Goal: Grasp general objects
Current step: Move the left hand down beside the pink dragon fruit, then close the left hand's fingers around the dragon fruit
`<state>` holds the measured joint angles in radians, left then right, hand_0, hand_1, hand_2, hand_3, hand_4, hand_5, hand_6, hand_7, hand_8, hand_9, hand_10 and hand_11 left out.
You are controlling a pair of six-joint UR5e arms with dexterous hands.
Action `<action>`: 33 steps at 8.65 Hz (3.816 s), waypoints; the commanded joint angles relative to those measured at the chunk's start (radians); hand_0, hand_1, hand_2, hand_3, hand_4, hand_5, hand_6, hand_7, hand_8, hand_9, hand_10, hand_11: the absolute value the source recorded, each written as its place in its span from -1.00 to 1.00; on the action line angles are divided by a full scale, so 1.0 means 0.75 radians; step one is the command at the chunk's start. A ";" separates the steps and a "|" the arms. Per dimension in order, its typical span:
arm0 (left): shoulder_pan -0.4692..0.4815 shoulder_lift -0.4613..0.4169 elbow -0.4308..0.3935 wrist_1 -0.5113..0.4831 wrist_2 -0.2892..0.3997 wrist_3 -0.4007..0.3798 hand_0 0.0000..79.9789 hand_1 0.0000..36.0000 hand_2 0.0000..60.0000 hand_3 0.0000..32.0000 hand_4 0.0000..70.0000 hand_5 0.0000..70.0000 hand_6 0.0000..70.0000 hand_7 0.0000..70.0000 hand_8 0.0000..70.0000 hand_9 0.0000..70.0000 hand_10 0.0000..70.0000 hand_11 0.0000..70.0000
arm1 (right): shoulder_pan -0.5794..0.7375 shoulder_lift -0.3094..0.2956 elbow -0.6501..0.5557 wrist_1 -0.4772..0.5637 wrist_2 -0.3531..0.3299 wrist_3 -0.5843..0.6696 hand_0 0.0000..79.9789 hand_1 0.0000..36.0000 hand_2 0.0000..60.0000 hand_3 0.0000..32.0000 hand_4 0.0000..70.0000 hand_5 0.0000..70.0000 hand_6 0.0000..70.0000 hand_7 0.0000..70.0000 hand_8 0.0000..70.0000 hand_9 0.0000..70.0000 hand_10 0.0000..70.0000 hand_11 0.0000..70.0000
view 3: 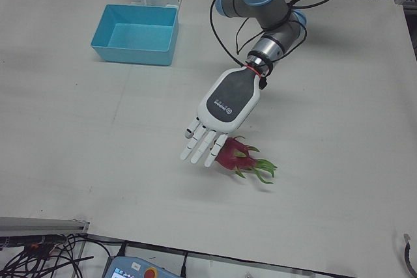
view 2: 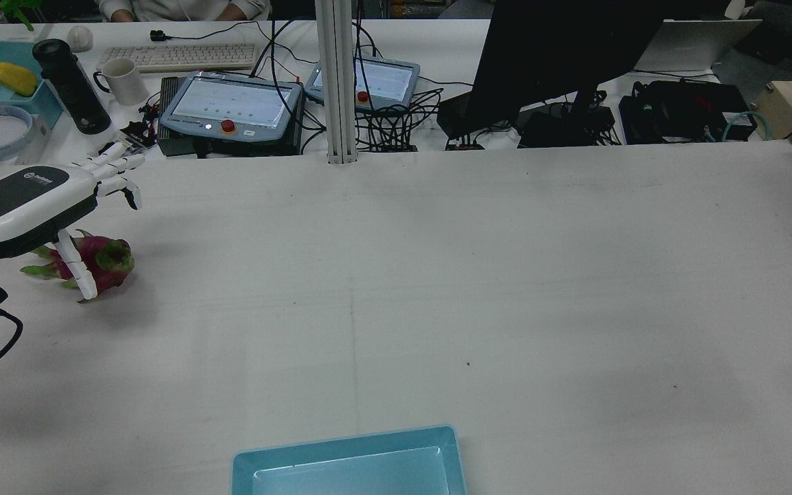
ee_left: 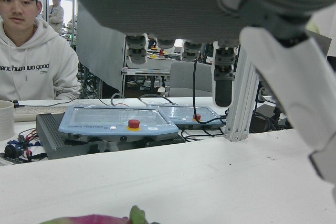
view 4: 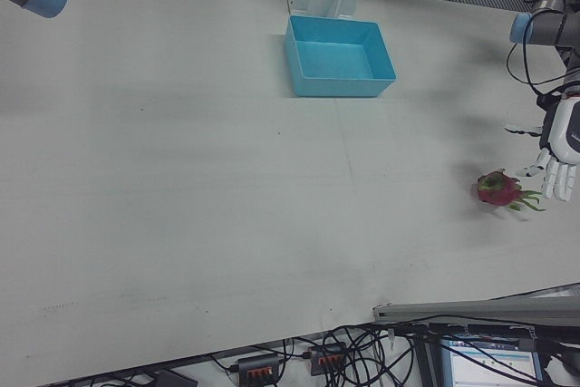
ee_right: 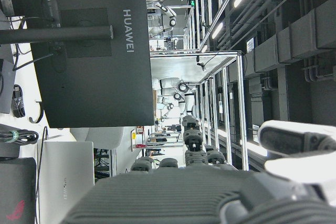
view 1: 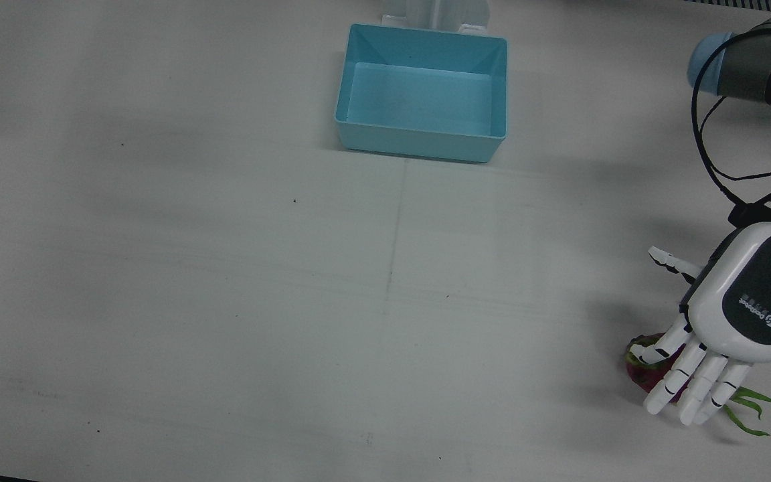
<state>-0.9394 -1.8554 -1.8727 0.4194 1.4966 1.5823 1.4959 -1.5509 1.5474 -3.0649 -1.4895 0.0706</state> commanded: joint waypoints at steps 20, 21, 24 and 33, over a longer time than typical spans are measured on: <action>-0.003 -0.099 0.527 -0.254 -0.009 0.138 0.57 0.35 -1.00 -0.24 -0.98 -1.00 -1.00 -0.94 -1.00 -1.00 -0.91 -0.78 | 0.000 0.000 0.001 0.000 0.000 0.000 -1.00 -1.00 -1.00 -1.00 -1.00 -1.00 -1.00 -1.00 -1.00 -1.00 -1.00 -1.00; 0.011 -0.099 0.533 -0.254 -0.009 0.154 0.58 0.36 -1.00 -0.29 -0.98 -0.93 -1.00 -0.91 -1.00 -1.00 -0.90 -0.77 | 0.000 0.000 0.001 0.000 0.000 0.000 -1.00 -1.00 -1.00 -1.00 -1.00 -1.00 -1.00 -1.00 -1.00 -1.00 -1.00 -1.00; 0.011 -0.093 0.536 -0.250 -0.009 0.193 0.57 0.35 -1.00 -0.44 -0.96 -0.82 -1.00 -0.81 -1.00 -1.00 -0.87 -0.73 | 0.000 0.000 -0.001 0.000 0.000 0.000 -1.00 -1.00 -1.00 -1.00 -1.00 -1.00 -1.00 -1.00 -1.00 -1.00 -1.00 -1.00; 0.011 -0.085 0.464 -0.191 -0.018 0.293 0.80 0.89 -0.23 -0.26 -1.00 -0.51 -1.00 -0.73 -1.00 -0.99 -0.77 -0.57 | 0.000 0.000 0.001 0.000 0.000 0.000 -1.00 -1.00 -1.00 -1.00 -1.00 -1.00 -1.00 -1.00 -1.00 -1.00 -1.00 -1.00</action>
<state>-0.9356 -1.9182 -1.5325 0.2742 1.4871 1.7806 1.4958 -1.5509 1.5473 -3.0649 -1.4895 0.0705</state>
